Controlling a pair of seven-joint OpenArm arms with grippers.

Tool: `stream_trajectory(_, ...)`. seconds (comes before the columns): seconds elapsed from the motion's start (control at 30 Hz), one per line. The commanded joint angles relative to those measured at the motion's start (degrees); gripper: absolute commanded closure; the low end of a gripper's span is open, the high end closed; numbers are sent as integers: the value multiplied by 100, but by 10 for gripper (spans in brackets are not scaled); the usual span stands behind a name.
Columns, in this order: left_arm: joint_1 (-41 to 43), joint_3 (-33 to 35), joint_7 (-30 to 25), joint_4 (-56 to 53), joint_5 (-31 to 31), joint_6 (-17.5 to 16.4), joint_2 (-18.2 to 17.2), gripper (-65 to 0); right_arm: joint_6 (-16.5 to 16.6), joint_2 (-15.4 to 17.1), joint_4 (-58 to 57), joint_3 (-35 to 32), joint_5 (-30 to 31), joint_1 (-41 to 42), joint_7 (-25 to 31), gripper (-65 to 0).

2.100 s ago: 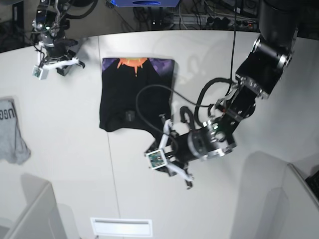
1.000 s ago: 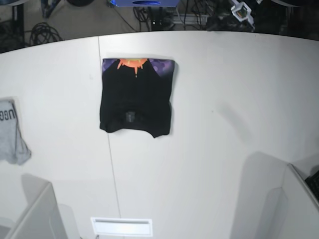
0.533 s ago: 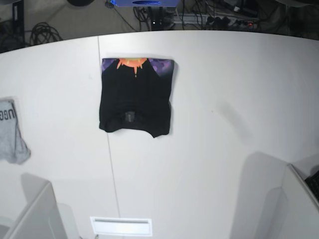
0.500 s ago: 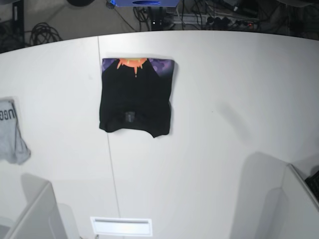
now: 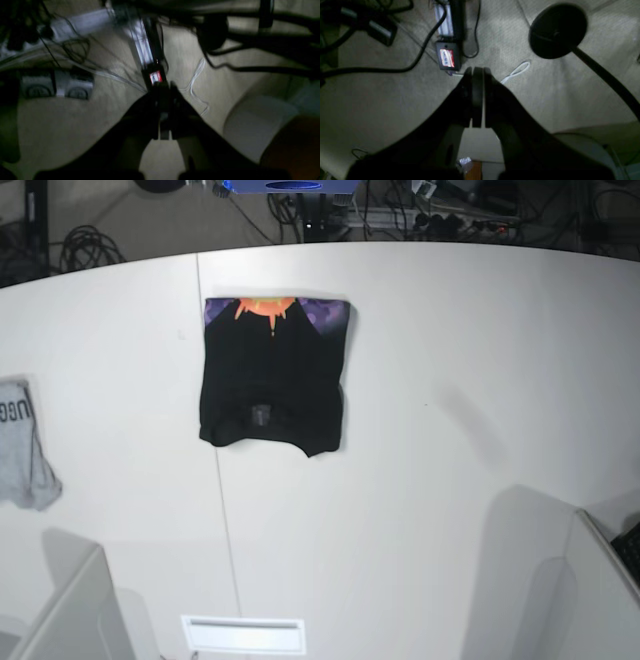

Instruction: Fold the T-shirt properly

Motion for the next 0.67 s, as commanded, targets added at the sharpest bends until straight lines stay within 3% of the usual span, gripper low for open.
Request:
stream_trajectory(0.0, -41, -4, 50, 21, 4, -61, -49, 0, 6, 4, 95, 28, 8, -63, -111, 0)
stream_trajectory(0.63, -226, 76, 68, 30, 57, -61, -85, 0, -3, -225, 218, 20, 25, 16, -146, 0)
